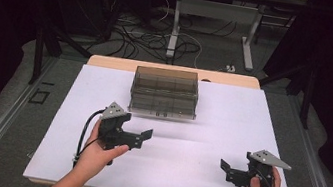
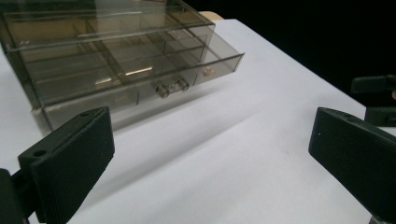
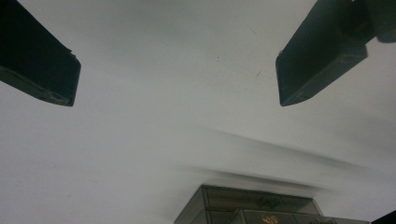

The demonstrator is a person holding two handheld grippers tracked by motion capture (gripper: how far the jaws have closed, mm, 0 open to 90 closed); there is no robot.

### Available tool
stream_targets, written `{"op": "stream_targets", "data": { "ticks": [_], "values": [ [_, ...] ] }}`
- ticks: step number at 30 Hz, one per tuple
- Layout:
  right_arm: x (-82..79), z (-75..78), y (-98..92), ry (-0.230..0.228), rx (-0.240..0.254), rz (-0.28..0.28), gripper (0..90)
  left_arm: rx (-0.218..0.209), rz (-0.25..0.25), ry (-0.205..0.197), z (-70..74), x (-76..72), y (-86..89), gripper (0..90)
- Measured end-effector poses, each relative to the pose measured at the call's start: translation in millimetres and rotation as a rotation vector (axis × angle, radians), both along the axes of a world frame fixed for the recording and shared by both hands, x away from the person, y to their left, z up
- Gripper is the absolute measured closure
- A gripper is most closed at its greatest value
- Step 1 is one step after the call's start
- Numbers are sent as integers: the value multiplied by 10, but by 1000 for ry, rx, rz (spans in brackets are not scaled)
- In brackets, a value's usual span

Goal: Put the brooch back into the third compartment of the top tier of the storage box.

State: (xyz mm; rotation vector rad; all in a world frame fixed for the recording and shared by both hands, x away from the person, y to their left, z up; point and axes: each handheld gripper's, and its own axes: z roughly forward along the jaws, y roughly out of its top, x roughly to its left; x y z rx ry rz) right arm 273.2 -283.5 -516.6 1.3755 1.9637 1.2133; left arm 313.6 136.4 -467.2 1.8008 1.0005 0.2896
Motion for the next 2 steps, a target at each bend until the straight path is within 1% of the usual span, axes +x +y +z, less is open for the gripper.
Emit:
{"op": "stream_targets", "data": {
  "ticks": [1,2],
  "values": [
    [1,-3,0,2,2,2,0,-8,6,3,-19,-18,22,2],
    [0,-3,1,2,0,1,0,-3,7,4,-39,-38,58,2]
  ]
}}
